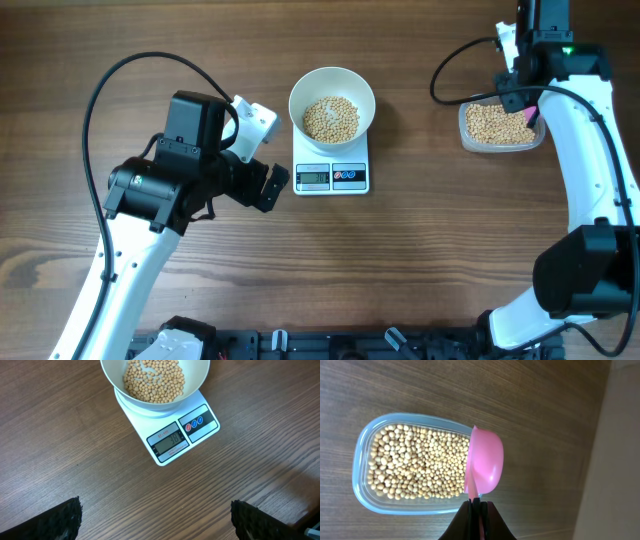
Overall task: Scoop item into bowl and weigh 150g on scale
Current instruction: 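Carry the empty scoop with the right gripper back to the soybean tub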
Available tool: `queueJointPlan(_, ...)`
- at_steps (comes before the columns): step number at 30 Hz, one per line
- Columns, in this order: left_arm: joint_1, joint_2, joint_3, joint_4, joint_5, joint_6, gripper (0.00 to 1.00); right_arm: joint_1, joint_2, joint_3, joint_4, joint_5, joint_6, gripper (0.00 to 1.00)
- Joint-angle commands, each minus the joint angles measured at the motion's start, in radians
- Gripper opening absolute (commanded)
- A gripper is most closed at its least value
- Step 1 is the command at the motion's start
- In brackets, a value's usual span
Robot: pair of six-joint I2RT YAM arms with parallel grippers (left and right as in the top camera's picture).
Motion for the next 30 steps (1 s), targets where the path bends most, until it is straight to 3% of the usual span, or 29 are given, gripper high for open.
queueJointPlan(1, 0.005, -0.002, 0.011, 0.003, 0.005, 0.020, 1.00, 0.033, 0.020, 0.002, -0.008, 0.039, -0.080, 0.04)
queueJointPlan(25, 0.005, -0.002, 0.011, 0.003, 0.005, 0.020, 1.00, 0.050, 0.110, -0.032, -0.028, 0.117, -0.047, 0.04)
queueJointPlan(30, 0.005, -0.002, 0.011, 0.003, 0.005, 0.020, 1.00, 0.076, 0.117, -0.032, -0.044, 0.014, -0.050, 0.04)
